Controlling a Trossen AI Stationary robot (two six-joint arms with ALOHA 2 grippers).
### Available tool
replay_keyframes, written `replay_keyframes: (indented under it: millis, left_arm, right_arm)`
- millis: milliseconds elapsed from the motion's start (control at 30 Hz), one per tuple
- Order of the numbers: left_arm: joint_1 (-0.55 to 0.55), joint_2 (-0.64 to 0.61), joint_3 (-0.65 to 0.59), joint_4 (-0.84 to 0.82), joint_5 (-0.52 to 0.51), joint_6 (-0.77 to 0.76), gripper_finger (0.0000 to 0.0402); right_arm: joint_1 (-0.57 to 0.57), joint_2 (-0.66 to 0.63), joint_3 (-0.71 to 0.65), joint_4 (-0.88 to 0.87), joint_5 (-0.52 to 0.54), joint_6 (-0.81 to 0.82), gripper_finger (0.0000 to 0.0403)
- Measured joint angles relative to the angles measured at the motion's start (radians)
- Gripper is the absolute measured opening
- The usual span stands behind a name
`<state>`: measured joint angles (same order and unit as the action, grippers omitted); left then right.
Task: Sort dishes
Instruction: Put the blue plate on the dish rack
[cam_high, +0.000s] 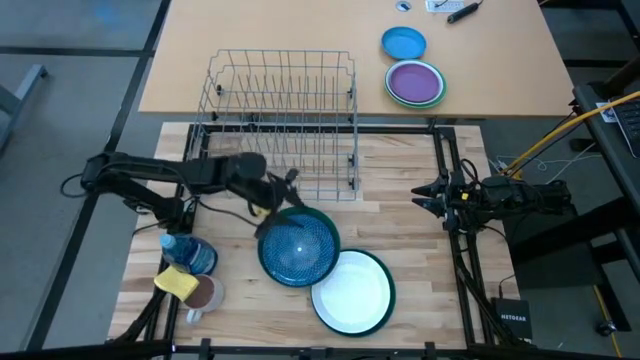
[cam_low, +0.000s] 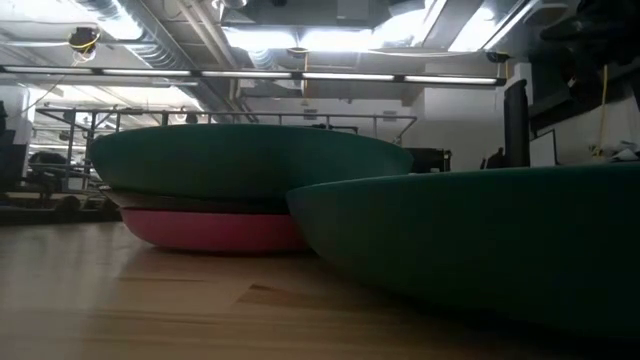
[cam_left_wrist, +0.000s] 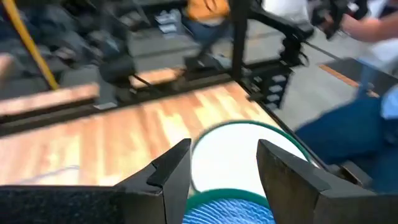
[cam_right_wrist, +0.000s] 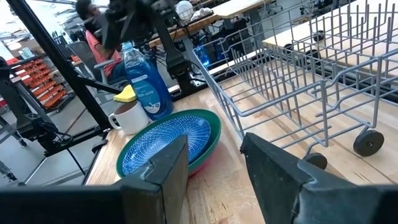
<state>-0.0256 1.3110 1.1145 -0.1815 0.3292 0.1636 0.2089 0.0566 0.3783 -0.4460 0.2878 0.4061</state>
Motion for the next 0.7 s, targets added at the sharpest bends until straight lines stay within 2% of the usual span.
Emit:
replay_keyframes:
  millis: [367,700]
  left_arm:
    - [-0.203,0.095,0.000,-0.102,-0.036,-0.180,0.0170]
    - [-0.301,0.214,0.000,-0.119,-0.065,-0.190,0.0170]
  right_arm:
    - [0.000,0.000,0.000,0.000,-0.011,0.009,0.0163]
    - [0.000,0.000,0.000,0.000,-0.011,0.011,0.0163]
